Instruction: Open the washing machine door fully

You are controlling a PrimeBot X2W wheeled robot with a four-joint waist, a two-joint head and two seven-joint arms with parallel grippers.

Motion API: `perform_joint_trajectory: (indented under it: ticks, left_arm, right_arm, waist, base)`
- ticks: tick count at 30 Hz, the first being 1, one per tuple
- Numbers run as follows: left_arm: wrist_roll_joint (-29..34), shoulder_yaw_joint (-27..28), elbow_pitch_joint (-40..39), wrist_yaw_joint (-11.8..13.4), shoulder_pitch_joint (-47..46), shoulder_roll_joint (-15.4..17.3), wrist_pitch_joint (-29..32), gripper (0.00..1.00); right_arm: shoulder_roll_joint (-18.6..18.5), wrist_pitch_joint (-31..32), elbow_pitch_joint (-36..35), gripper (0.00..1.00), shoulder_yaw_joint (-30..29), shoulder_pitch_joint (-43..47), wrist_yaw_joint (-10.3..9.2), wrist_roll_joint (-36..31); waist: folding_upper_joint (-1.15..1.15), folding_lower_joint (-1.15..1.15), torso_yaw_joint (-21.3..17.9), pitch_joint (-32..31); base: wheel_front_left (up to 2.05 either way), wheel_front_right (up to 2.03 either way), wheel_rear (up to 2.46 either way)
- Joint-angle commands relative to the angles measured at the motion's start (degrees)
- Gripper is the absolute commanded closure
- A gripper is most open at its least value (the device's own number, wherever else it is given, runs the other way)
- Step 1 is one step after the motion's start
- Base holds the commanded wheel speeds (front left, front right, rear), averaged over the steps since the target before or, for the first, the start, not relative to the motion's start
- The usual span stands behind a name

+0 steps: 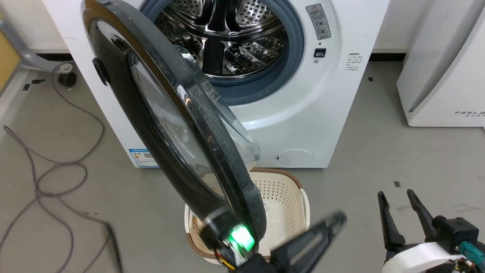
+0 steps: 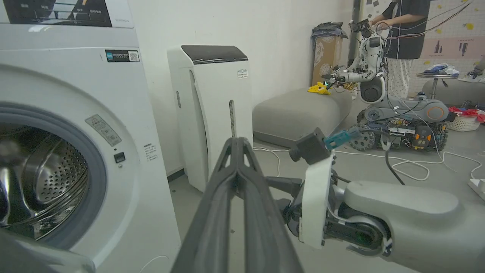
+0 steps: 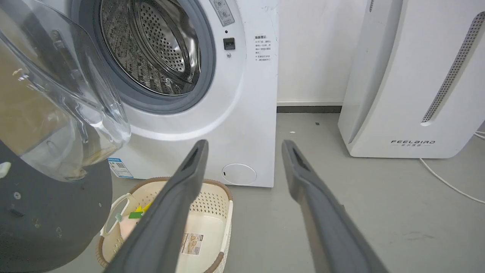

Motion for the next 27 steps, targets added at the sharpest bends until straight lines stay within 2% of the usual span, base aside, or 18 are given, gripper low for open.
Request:
perform_joint_trajectory:
  ticks: [1,6,15,27]
  left_arm:
    - [-1.05,-1.54,1.74,-0.4,0.93,1.14,1.0,1.0]
    - [-3.04,-3.17,8.5,-0.27,1.06,1.69,2.31,1.0]
    - [-1.74,1.53,20.14,5.91,-2.96,-1.57,-1.69,1.0]
    - [-3.16,3.46,25.84,9.56,-2.47,-2.46,-3.98,1.0]
  right_arm:
    - [0.24,-0.21,0.2,0.0,0.0,0.33,0.05,0.47]
    - [0.24,-0.3,0.51,0.0,0.21,-0.23,0.05,0.4]
    - [0.24,-0.63,2.1,0.0,0.5,-0.56,0.05,0.81]
    - [0.24,-0.7,3.15,0.0,1.19,-0.44,0.05,1.49]
  waist:
    - [0.0,0.0,0.03,0.22]
    - [0.0,0.0,0.02,0.83]
    - [0.0,0.0,-0.17,0.99]
    - [0.0,0.0,-0.24,0.73]
  base:
    - [0.0,0.0,0.0]
    - [0.0,0.0,0.0]
    - [0.0,0.0,0.0]
    - [0.0,0.0,0.0]
